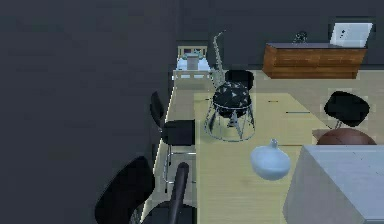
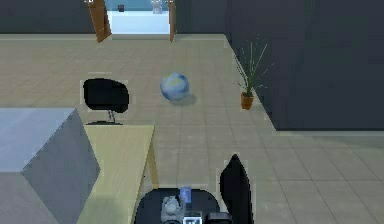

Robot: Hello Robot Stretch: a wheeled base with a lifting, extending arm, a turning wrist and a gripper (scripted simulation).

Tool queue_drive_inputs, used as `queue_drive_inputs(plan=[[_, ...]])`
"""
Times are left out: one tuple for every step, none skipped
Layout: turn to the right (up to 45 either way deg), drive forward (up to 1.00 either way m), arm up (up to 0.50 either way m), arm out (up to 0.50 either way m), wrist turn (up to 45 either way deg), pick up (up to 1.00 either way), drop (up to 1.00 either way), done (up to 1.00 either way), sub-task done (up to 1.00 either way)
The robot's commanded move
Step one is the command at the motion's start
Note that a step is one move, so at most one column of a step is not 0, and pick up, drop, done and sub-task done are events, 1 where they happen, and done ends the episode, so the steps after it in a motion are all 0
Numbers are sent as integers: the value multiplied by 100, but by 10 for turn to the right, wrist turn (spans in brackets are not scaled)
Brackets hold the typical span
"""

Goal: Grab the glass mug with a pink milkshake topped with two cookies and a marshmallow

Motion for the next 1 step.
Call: queue_drive_inputs(plan=[[0, 0, 0, 0, 450, 0, 0, 0, 0]])
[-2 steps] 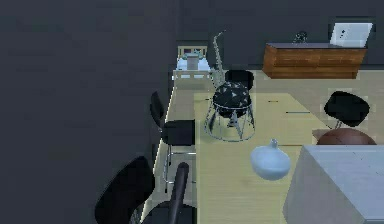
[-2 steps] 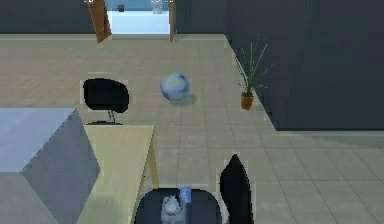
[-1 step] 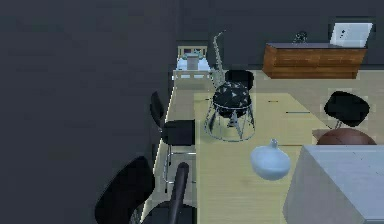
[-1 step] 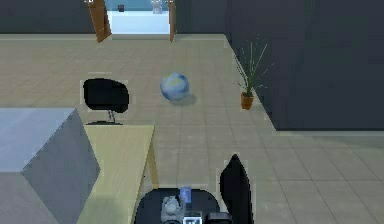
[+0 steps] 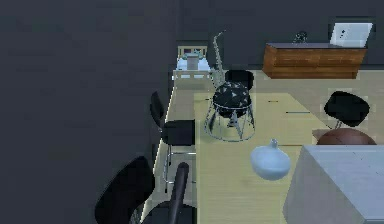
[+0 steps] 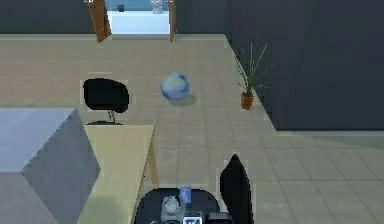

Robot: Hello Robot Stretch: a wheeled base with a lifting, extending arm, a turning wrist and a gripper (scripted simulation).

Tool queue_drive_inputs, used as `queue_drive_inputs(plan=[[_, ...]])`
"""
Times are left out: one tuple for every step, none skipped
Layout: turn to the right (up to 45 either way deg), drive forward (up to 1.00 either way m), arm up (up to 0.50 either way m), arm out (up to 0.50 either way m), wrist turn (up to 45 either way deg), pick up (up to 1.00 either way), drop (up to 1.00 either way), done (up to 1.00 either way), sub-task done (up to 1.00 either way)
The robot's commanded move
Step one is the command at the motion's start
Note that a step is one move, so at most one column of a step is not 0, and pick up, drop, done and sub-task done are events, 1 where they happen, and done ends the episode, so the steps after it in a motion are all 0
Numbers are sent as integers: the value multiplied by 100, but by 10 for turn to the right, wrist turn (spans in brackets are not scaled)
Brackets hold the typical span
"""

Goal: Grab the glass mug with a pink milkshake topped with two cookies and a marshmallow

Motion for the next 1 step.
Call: queue_drive_inputs(plan=[[0, 0, 0, 0, 450, 0, 0, 0, 0]])
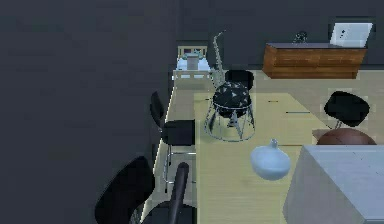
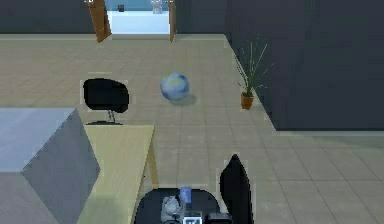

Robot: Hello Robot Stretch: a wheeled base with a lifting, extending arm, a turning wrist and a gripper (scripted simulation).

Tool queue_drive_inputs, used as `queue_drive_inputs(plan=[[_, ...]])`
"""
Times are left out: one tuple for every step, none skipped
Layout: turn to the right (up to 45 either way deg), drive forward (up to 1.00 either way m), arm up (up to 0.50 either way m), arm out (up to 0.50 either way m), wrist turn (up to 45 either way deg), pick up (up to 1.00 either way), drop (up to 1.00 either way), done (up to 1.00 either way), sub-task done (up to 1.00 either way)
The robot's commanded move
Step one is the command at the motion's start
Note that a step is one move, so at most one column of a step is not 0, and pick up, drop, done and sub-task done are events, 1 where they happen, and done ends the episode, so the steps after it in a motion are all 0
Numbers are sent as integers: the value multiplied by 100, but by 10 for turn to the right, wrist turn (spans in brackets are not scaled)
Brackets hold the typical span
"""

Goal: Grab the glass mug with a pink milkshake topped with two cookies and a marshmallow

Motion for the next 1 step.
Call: queue_drive_inputs(plan=[[0, 0, 0, 0, 450, 0, 0, 0, 0]])
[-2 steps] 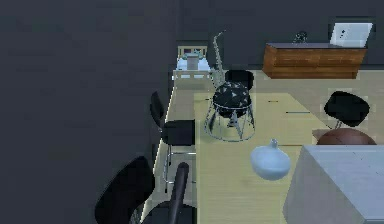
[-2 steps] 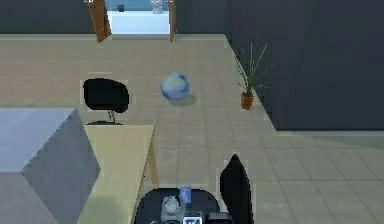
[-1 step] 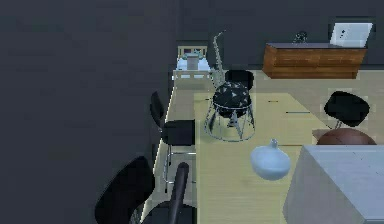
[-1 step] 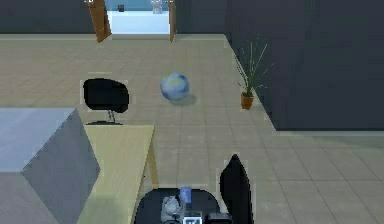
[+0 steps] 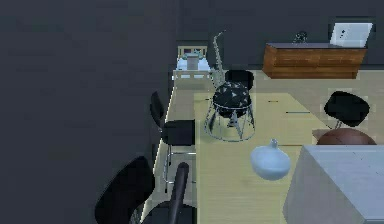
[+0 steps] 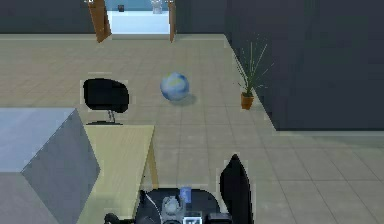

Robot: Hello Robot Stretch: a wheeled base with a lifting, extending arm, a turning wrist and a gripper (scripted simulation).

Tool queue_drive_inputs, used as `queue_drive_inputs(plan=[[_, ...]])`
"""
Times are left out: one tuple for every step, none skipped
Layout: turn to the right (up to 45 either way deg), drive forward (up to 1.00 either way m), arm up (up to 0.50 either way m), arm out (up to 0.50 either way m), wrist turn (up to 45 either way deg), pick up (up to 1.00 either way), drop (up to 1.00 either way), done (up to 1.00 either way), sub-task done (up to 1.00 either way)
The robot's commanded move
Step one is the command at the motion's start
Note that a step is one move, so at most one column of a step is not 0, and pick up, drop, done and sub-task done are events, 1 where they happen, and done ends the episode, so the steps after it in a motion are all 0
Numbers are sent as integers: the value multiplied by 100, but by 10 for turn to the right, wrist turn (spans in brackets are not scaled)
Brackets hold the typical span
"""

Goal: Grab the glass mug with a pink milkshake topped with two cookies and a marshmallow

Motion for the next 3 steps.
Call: queue_drive_inputs(plan=[[0, 0, 0, 0, 300, 0, 0, 0, 0], [0, 0, -30, 0, 0, 0, 0, 0, 0], [0, 0, 0, 0, 0, 100, 0, 0, 0]])
